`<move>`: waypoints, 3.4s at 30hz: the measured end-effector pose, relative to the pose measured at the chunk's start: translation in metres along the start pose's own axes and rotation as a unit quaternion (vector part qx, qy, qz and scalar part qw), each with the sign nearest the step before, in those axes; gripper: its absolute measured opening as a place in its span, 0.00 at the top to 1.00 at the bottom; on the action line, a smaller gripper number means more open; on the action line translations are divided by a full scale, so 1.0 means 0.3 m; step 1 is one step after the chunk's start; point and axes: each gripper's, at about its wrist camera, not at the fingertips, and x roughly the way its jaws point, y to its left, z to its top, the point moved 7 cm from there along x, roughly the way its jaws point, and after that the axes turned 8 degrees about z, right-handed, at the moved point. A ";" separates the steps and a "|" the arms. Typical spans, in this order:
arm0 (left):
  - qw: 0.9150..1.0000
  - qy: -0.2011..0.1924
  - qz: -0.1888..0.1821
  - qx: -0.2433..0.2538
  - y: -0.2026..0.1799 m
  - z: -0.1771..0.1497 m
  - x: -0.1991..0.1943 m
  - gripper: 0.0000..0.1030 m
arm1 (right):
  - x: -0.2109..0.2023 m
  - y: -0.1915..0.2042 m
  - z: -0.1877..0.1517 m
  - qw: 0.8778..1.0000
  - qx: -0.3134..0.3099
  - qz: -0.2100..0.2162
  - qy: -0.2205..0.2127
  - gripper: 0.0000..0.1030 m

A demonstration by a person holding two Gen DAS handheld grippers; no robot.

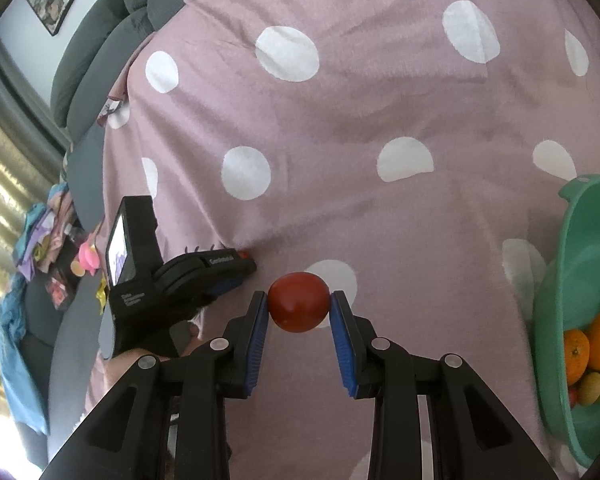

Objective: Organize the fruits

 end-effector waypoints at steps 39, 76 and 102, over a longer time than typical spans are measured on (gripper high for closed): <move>0.998 -0.029 0.014 0.057 -0.036 0.040 0.000 0.73 | -0.103 -0.040 0.038 0.999 0.014 -0.015 -0.041 0.67; 0.904 -0.129 -0.153 0.378 -0.661 -0.634 -0.562 0.73 | -0.672 -0.533 -0.040 0.933 0.141 -0.264 -0.198 0.67; 0.887 -0.071 -0.141 0.433 -0.825 -0.820 -0.424 0.72 | -0.683 -0.669 -0.103 0.916 0.172 -0.327 -0.156 0.67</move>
